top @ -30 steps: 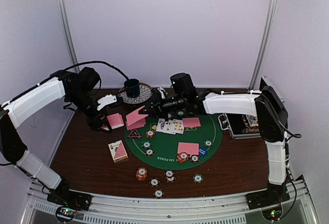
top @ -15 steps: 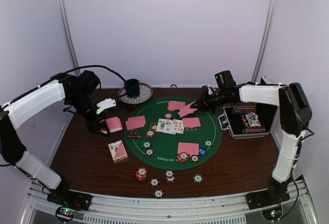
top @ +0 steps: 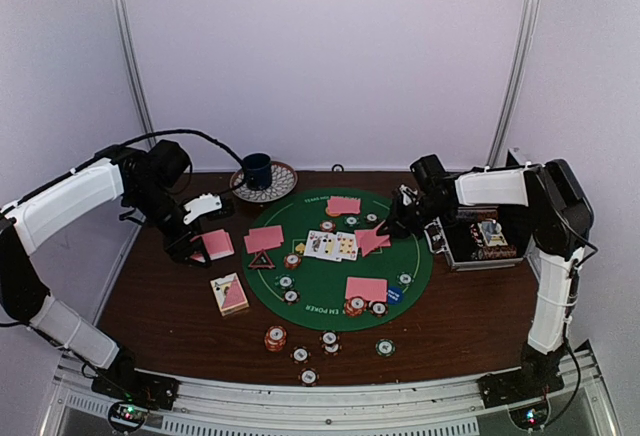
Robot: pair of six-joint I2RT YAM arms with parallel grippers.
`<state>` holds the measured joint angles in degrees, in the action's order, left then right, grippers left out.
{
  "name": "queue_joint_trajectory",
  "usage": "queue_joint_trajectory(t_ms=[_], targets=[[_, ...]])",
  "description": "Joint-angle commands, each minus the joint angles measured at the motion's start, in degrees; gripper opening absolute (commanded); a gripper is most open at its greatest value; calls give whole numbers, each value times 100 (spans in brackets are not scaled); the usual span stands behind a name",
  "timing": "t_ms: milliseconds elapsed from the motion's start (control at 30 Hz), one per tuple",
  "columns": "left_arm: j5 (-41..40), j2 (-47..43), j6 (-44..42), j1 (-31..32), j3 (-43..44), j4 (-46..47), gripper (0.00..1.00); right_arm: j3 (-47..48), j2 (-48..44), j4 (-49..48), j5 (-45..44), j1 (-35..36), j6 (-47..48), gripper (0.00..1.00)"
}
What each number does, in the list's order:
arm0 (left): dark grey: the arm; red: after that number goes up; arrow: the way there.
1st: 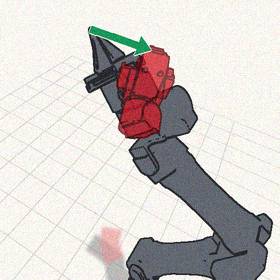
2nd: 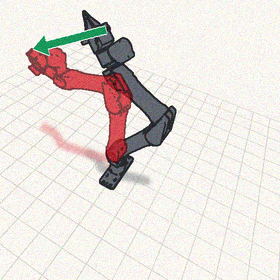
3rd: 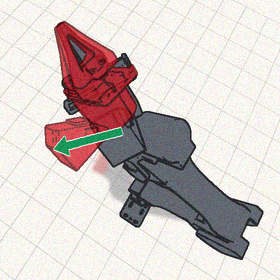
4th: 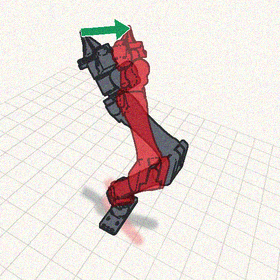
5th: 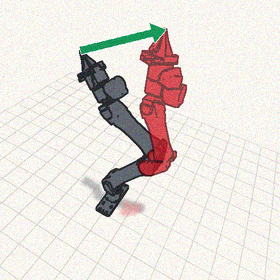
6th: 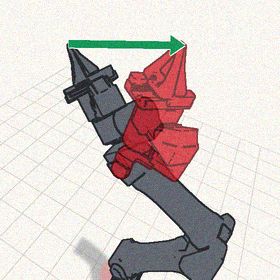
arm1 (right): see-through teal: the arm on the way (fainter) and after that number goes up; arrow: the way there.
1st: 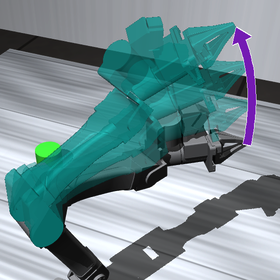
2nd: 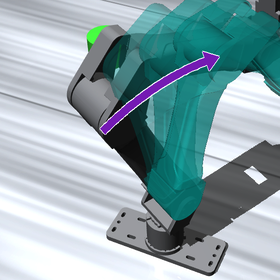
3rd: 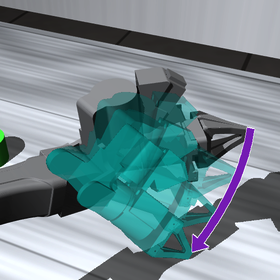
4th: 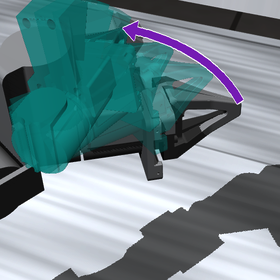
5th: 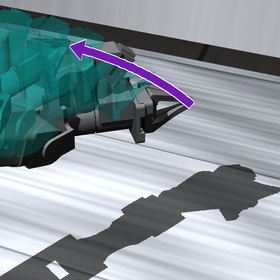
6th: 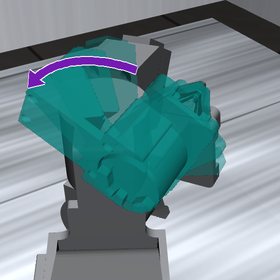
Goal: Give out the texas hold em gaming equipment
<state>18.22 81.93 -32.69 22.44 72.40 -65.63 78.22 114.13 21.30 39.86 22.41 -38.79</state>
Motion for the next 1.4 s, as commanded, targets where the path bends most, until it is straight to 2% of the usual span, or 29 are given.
queue_joint_trajectory(t_ms=[0, 100, 267, 633, 733, 1000, 1167, 1367], targets=[[126, -183, -11, -38, 24, 85, 0, 43, -11, 320, -533, 17, 426, 8], [118, -195, 29, -44, -1, 85, 0, 41, -70, 523, -795, 18, 598, 25], [53, -217, 52, -76, -59, 97, 0, 67, -189, 713, -1080, 42, 720, 48], [-6, -223, -80, -322, -235, 126, 0, 527, -686, 1457, -1952, 164, 1077, 82], [-4, -246, -147, -476, -365, 176, 0, 636, -815, 1614, -2052, 197, 1132, 87], [-76, -353, -389, -900, -1086, 536, 0, 555, -1324, 1704, -2204, 385, 1078, 89], [-292, -717, -870, -1085, -1953, 1046, 0, 372, -1609, 1711, -2327, 498, 1020, 91], [-493, -695, -1207, -1092, -2663, 1549, 0, 161, -1837, 1698, -2392, 575, 920, 94]])
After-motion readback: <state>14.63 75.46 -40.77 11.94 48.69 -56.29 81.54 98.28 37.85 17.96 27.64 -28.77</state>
